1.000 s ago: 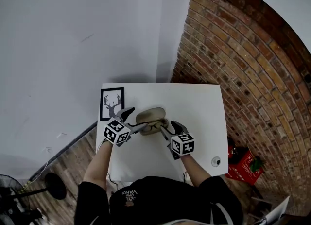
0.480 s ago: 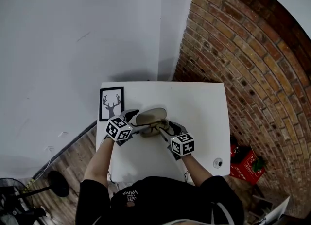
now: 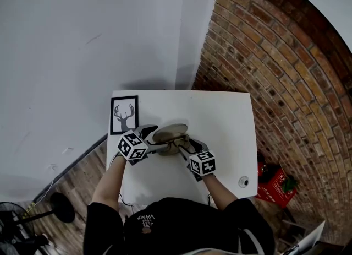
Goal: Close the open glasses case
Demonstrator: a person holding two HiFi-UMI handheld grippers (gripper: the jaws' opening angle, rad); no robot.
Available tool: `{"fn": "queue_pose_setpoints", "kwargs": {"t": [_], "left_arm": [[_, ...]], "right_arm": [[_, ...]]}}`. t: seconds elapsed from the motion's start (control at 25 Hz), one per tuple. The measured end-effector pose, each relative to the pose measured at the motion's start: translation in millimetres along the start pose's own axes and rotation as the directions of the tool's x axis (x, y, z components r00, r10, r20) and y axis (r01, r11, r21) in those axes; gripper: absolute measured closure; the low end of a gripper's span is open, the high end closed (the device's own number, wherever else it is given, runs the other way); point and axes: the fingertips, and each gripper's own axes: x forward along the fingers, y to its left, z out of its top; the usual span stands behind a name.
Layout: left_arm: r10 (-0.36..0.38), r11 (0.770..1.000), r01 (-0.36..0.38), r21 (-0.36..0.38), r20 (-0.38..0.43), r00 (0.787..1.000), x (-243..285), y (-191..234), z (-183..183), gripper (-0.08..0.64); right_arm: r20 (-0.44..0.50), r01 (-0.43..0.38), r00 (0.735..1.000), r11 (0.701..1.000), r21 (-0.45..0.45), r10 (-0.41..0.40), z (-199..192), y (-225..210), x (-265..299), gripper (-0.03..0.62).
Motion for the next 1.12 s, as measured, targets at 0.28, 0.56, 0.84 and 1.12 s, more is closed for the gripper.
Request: {"fn": "queue_pose_setpoints", "kwargs": {"t": [0.28,0.56,0.84,1.12], "left_arm": [[-0.03,0.995,0.034,0.093,-0.039,0.999,3.9,-31.8,-8.8,0.149],[-0.017,0.983,0.027,0.179,-0.057,0.998,4.8,-54.6,-15.0,0.153],[0.017,0.947,0.034,0.319,-0.153,0.988,12.1,-79.3,-38.2,0.153],[0.115,0.907,-0.011,0.421,-0.223,0.968,24.3,-89.3,-62.7,0.132]], "right_arm": [[-0.006,0.024,1.0,1.0,0.002,-0.024,-9.3,-1.4,-4.7,0.361],[0.02,0.048,0.999,0.998,0.037,-0.049,-9.5,-6.1,-20.2,0.36],[0.118,0.088,0.988,0.989,0.119,-0.102,10.3,-16.4,-47.6,0.371],[0.138,0.107,0.983,0.986,0.125,-0.125,20.5,-25.5,-50.3,0.374]]}}
